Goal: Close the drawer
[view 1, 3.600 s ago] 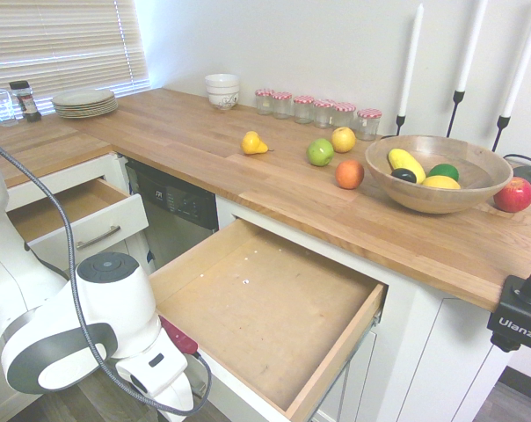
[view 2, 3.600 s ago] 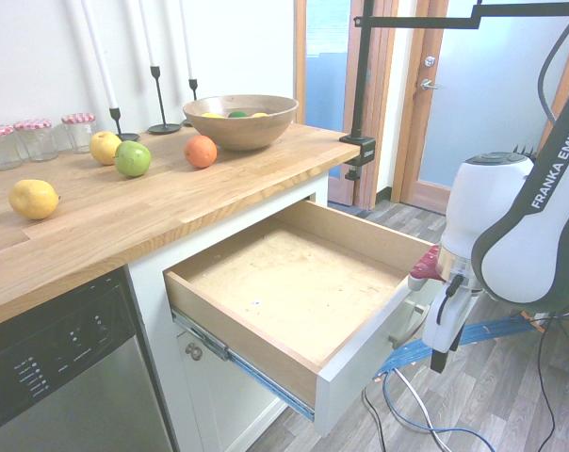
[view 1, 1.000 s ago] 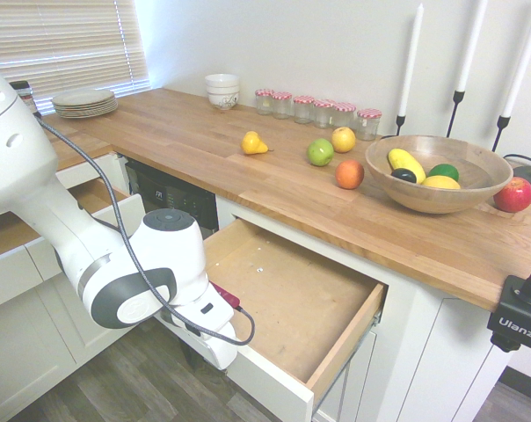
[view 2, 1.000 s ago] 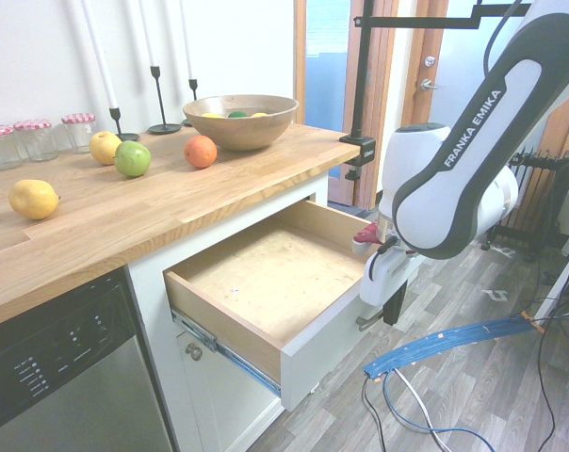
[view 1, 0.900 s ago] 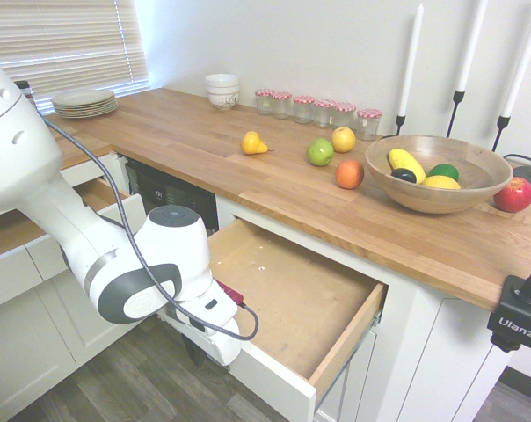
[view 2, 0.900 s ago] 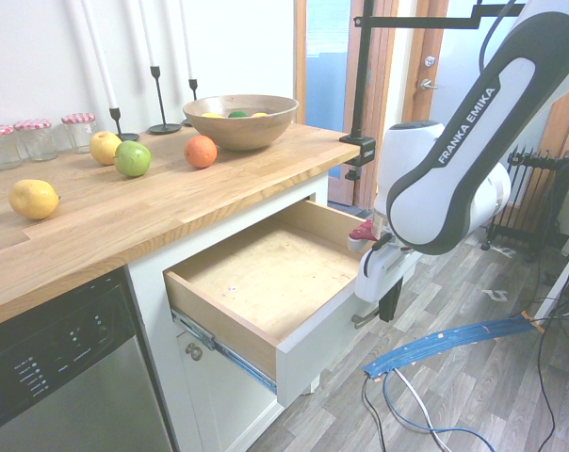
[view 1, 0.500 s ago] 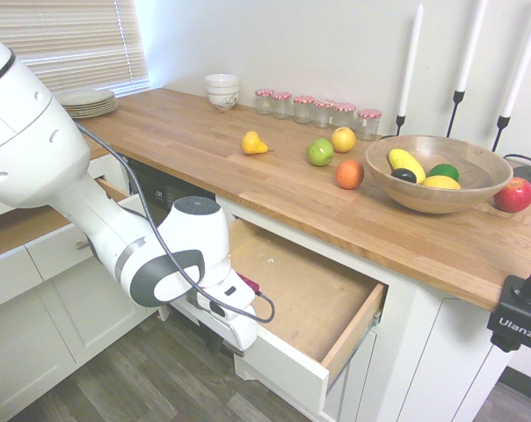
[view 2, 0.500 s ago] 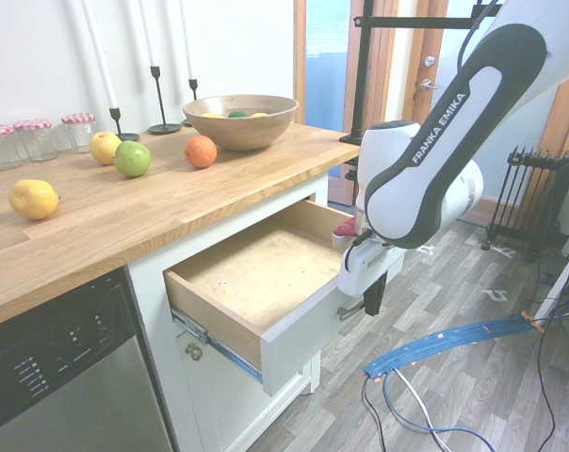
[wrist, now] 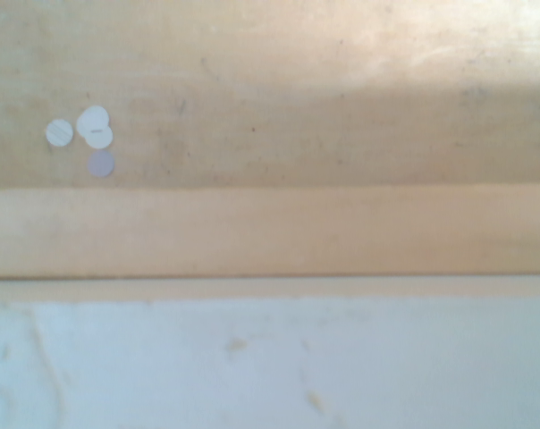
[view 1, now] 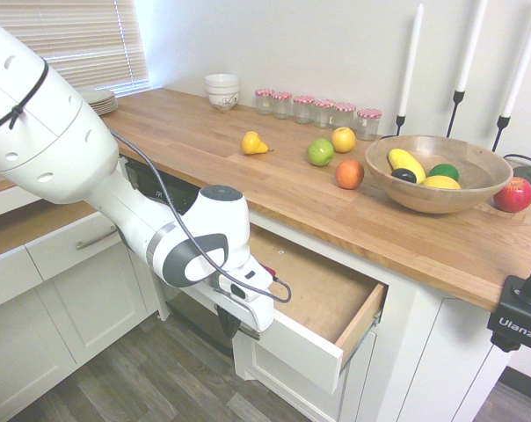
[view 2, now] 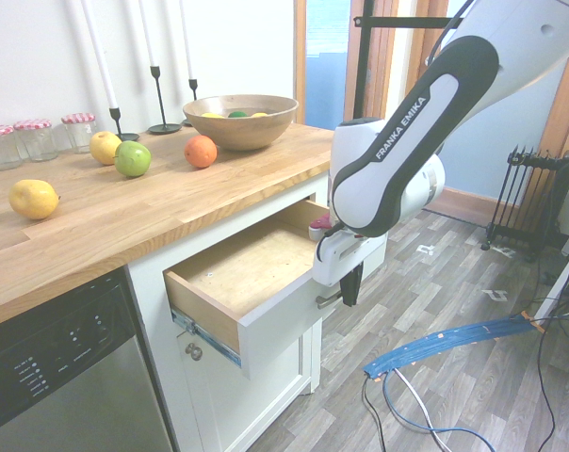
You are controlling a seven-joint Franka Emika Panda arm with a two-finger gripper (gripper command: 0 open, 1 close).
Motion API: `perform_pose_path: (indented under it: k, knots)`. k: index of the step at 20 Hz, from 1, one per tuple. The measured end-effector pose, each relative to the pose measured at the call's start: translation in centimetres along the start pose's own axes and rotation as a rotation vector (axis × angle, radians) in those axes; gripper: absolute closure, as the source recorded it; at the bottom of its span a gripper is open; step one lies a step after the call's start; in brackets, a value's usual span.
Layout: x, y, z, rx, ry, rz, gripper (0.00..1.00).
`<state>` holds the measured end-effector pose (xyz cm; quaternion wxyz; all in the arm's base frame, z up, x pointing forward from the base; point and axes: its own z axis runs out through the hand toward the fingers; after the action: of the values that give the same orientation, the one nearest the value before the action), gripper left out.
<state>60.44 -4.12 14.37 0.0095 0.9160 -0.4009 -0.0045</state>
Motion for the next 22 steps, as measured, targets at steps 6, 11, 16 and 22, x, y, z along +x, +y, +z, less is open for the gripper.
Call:
perform_pose_path:
  k: [6,11,16,22]
  knots:
    - [2.4,-2.1,0.7,-0.009,-0.006,0.008,1.00]
    - [4.2,-3.8,1.3,-0.015,-0.010,0.008,1.00]
    - [5.3,-5.7,0.8,-0.013,-0.007,0.006,1.00]
    - [6.5,-7.1,0.6,-0.018,-0.008,0.005,1.00]
